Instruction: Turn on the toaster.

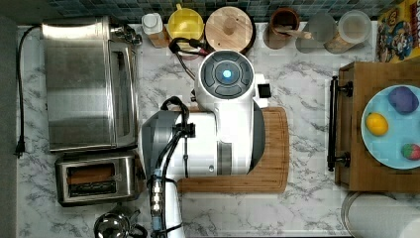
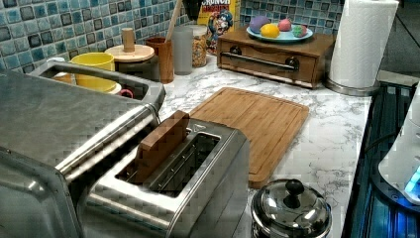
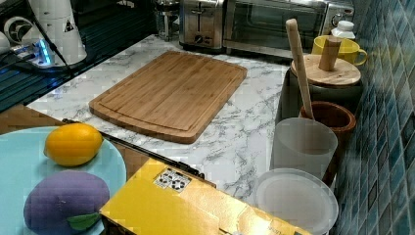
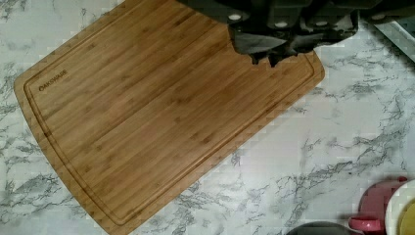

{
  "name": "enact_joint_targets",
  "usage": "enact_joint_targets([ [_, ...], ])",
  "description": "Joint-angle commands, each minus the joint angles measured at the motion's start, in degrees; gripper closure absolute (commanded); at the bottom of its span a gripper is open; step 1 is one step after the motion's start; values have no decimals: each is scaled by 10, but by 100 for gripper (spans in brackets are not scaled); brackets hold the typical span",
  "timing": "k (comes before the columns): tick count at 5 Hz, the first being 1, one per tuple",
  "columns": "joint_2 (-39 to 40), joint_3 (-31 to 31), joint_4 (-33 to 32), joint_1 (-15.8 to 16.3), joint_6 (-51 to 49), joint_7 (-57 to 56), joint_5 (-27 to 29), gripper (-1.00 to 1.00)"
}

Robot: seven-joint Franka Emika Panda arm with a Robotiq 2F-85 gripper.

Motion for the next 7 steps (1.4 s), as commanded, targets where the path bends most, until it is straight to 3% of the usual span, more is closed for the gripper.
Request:
enact_joint_targets([
  [1,0,1,0,1,3,-4,1,100],
  [4,-60,52,-167,46,103,-68,-1,100],
  [7,-121,93,-264,56,138,-147,55,100],
])
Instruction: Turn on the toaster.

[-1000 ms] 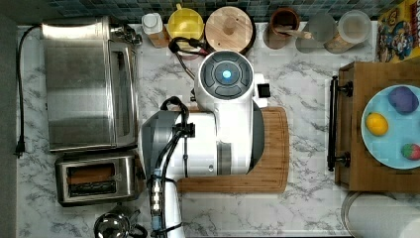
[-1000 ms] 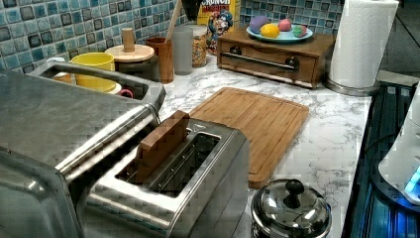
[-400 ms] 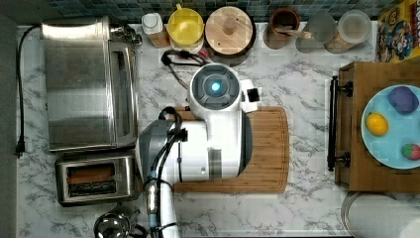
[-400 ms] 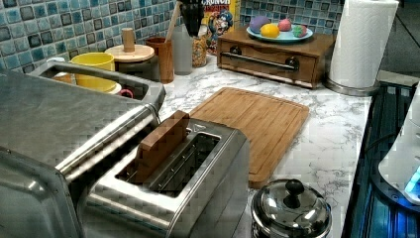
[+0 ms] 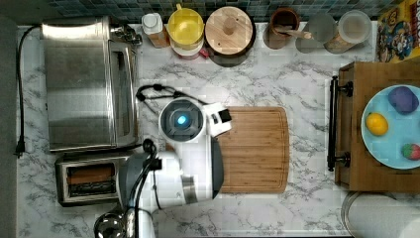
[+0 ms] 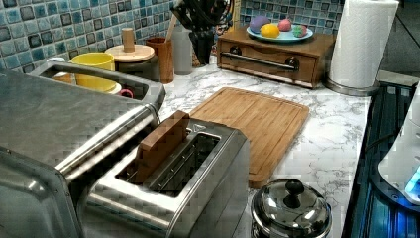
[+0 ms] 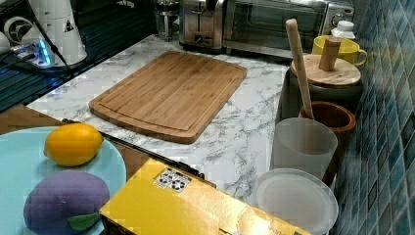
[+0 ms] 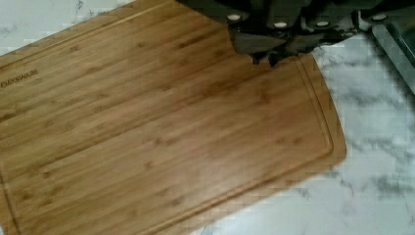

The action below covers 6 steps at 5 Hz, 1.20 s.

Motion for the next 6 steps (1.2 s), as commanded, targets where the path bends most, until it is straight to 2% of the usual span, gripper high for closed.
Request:
enact_joint_targets([
  [1,-74,35,-96,57,23,-120,86,100],
  [2,-104,37,-140,80,64,-174,129,100],
  [3,-92,22,-127,117,38,-203,131,100],
  [4,-104,-17,-150,176,61,-214,146,100],
  [5,-123,-13,-161,172,79,-230,179,100],
  [6,-123,-19,-161,182,84,-206,170,100],
])
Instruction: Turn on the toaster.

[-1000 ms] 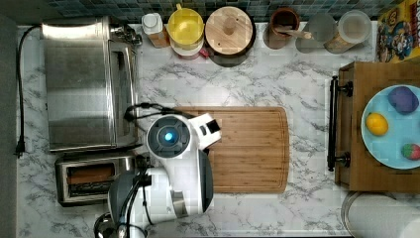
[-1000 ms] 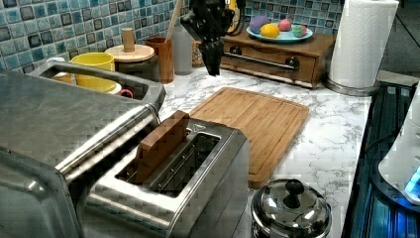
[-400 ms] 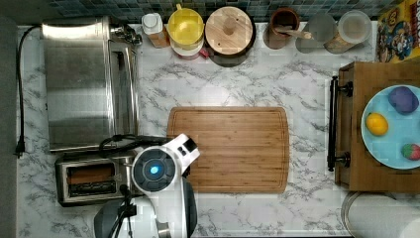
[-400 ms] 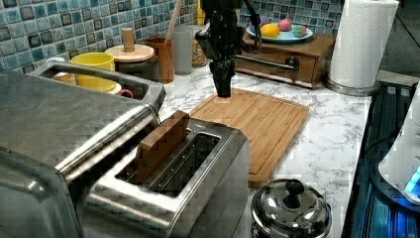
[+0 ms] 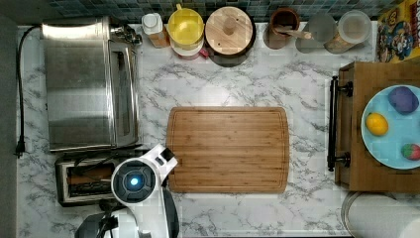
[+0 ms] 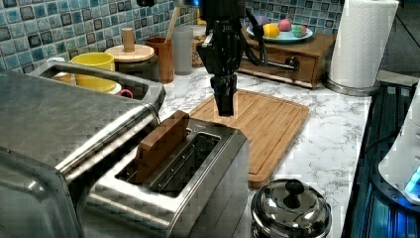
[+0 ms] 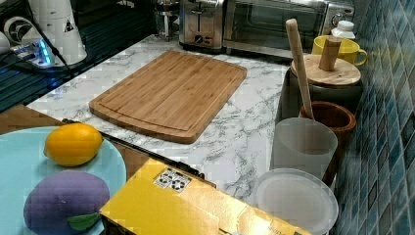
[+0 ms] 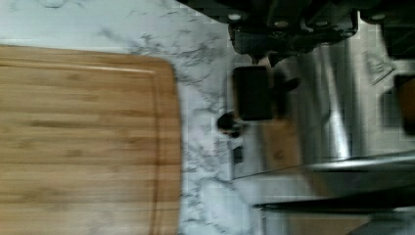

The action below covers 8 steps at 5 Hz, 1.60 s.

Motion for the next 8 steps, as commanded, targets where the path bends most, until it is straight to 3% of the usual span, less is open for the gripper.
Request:
enact_joint_targets([
  [1,-36,5,-24,2,43,-6,-14,100],
  [2,-36,15,-23,-12,52,30,-45,100],
  [4,-12,5,-16,-16,43,4,-21,100],
  [8,54,17,-14,-21,70,25,-33,100],
])
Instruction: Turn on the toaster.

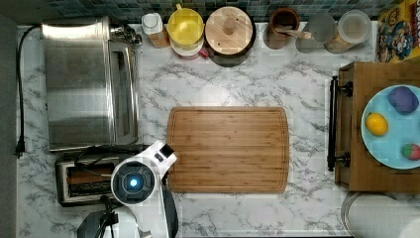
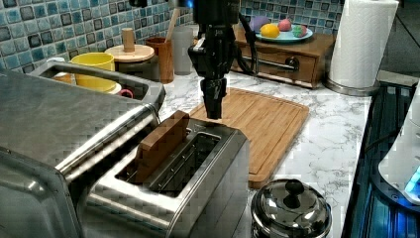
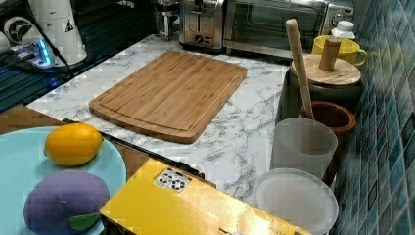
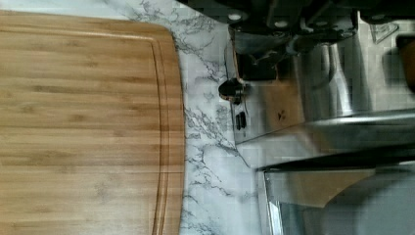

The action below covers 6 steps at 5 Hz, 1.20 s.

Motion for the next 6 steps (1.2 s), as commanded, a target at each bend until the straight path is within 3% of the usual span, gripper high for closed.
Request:
enact_joint_targets([
  [1,51,9,-11,-14,-4,19,-11,100],
  [3,82,8,-48,7,-4,-10,25,100],
  [6,177,1,-85,1,46,-7,40,100],
])
